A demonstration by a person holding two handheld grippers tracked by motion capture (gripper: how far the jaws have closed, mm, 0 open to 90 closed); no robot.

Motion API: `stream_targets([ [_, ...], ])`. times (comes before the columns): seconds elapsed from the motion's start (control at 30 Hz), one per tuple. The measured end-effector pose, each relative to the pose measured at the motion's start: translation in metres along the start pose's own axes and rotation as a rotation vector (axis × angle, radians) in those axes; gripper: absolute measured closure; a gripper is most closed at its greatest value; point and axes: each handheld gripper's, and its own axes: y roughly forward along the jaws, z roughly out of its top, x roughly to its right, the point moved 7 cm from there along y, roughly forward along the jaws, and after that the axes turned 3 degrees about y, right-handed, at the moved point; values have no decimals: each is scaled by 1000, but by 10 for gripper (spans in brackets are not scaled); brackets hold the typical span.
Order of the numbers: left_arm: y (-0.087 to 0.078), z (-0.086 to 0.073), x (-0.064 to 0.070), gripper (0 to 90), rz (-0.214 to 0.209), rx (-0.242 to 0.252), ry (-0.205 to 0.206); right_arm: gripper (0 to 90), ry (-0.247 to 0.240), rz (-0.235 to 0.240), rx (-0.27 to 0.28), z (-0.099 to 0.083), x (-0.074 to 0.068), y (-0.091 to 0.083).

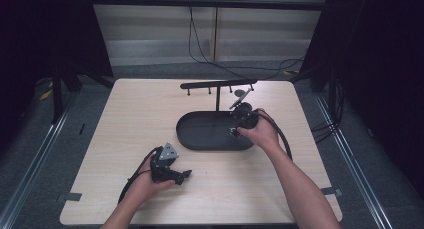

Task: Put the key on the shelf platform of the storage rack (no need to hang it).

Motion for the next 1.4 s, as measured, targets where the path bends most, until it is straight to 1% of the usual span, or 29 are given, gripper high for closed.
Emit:
stream_targets([
  [0.07, 0, 0, 0, 150, -1, 0, 0, 689, 8, 7, -3, 0, 0, 2],
  [0.1, -1, -1, -1, 150, -2, -10, 11, 689, 4, 6, -8, -1, 0, 3],
  [0.17, -1, -1, 0, 150, -2, -9, 10, 689, 5, 2, -5, -1, 1, 5],
  [0.2, -1, -1, -1, 150, 0, -10, 15, 689, 0, 3, -5, -1, 2, 5],
  [0.23, -1, -1, -1, 150, -2, -11, 13, 689, 7, -1, 2, -1, 2, 6],
  [0.43, -1, -1, -1, 150, 0, -11, 16, 689, 18, 3, 5, -2, 3, 11],
  [0.47, -1, -1, -1, 150, -2, -10, 12, 688, 20, 3, 7, -2, 3, 11],
  [0.5, -1, -1, -1, 150, -1, -11, 16, 689, 18, -5, 10, -2, 3, 12],
  [0.63, -1, -1, -1, 150, -2, -10, 12, 688, 21, -2, 18, -1, 3, 14],
  [0.67, -1, -1, -1, 150, -1, -11, 16, 688, 23, -3, 13, -1, 2, 15],
  [0.73, -1, -1, -1, 150, -2, -11, 13, 688, 14, -9, 19, -1, 3, 16],
  [0.8, -1, -1, -1, 150, -1, -11, 16, 688, 22, -8, 27, -1, 2, 17],
  [0.83, -1, -1, -1, 150, -1, -11, 16, 688, 21, -8, 27, -1, 2, 18],
  [0.87, -1, -1, -1, 150, -2, -10, 11, 688, 30, -5, 22, -2, 2, 19],
  [1.03, -1, -1, -1, 150, -3, -11, 12, 688, 25, -12, 24, -3, 3, 22],
  [1.23, -1, -1, -1, 150, 0, -11, 16, 688, 35, -12, 22, -4, 3, 26],
  [1.4, -1, -1, -1, 150, 0, -11, 16, 688, 26, -17, 24, -5, 4, 28],
])
